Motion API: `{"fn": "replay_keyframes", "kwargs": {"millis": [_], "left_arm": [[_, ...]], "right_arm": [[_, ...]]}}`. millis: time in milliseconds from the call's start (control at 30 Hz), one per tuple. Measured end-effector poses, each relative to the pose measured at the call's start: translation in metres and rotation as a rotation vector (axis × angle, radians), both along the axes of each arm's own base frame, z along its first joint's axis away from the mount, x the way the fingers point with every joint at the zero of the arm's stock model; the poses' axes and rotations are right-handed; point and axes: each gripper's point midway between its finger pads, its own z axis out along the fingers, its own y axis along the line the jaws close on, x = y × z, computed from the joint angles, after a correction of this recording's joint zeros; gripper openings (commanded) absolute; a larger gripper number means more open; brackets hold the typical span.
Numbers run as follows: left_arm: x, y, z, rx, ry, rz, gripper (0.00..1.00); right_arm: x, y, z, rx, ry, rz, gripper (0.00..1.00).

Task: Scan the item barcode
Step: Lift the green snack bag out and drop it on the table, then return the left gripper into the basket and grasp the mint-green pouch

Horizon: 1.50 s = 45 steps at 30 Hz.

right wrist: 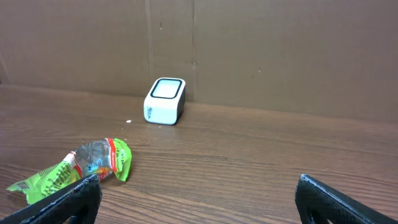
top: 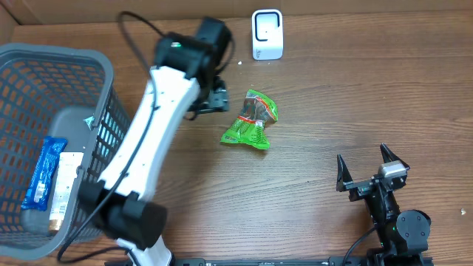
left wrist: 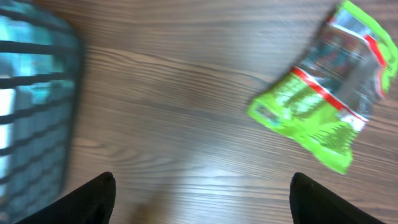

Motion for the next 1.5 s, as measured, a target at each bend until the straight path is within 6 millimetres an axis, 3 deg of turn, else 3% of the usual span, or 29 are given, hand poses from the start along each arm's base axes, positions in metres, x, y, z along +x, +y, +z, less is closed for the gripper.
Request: {"fn": "replay_keyframes", "kwargs": {"millis": [133,233,367,533,667,1000,1167,1300,1500], "left_arm": [[-0.004,0.034,0.024,0.015,-0.055,0.025,0.79],[0.000,0.057,0.031,0.007,-0.077,0.035,0.78],[0.008,0.077,0.024,-0.008,-0.073,0.028,0.78],[0.007,0.096,0.001,-0.002,-0.019,-0.003,0.77],[0.012,0.113,-0.003,-0.009,-0.029,0.004,0.77],[0.025,0.130,0.000,-0.065,-0.086,-0.016,0.77],[0.032,0.130,0.002,-0.099,-0.116,-0.032,0.76],[0.037,0.122,0.024,-0.139,-0.159,-0.051,0.77],[0.038,0.116,0.106,-0.154,-0.341,-0.070,0.79]], "right_arm": [[0.000,0.000,0.000,0.000,0.000,0.000,1.00],[0.000,0.000,0.000,0.000,0.001,0.000,1.00],[0.000,0.000,0.000,0.000,0.000,0.000,1.00],[0.000,0.000,0.000,0.000,0.000,0.000,1.00],[0.000,0.000,0.000,0.000,0.000,0.000,1.00],[0.000,0.000,0.000,0.000,0.000,0.000,1.00],[0.000,0.000,0.000,0.000,0.000,0.000,1.00],[0.000,0.000,0.000,0.000,0.000,0.000,1.00],[0.000,0.000,0.000,0.000,0.000,0.000,1.00]]}}
